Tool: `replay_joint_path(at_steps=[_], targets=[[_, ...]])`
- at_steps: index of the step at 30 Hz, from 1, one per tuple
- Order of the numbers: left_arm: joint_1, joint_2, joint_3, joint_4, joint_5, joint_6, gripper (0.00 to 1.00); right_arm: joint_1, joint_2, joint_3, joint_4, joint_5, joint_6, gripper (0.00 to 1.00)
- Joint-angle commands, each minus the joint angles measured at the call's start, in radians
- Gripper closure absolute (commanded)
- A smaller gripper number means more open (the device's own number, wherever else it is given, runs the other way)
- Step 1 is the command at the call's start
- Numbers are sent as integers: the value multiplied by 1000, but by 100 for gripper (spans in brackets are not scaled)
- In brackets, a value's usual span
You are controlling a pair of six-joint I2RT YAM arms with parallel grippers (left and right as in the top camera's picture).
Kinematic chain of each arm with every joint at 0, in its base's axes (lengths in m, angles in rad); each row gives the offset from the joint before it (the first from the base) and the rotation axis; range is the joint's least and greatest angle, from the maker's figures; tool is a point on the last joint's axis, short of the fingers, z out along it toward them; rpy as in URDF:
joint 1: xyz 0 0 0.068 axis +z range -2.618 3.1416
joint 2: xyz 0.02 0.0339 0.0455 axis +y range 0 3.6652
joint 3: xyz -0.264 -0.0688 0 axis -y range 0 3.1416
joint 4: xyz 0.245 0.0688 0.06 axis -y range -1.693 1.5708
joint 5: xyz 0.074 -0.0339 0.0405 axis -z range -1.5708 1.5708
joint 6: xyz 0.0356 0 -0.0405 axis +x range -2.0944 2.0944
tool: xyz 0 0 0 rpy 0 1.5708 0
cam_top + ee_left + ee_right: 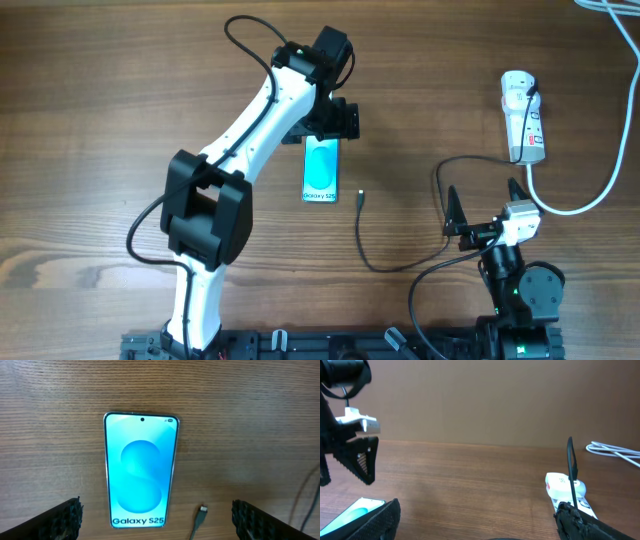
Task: Plug charger to phone and switch on socket
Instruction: 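Lower the left gripper onto the phone's top edge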
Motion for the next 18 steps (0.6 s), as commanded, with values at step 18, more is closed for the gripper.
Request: replay_joint_path(at_steps=[18], targets=[[-6,35,-122,94,-17,46,0,0,-5,0,3,5,-17,1]])
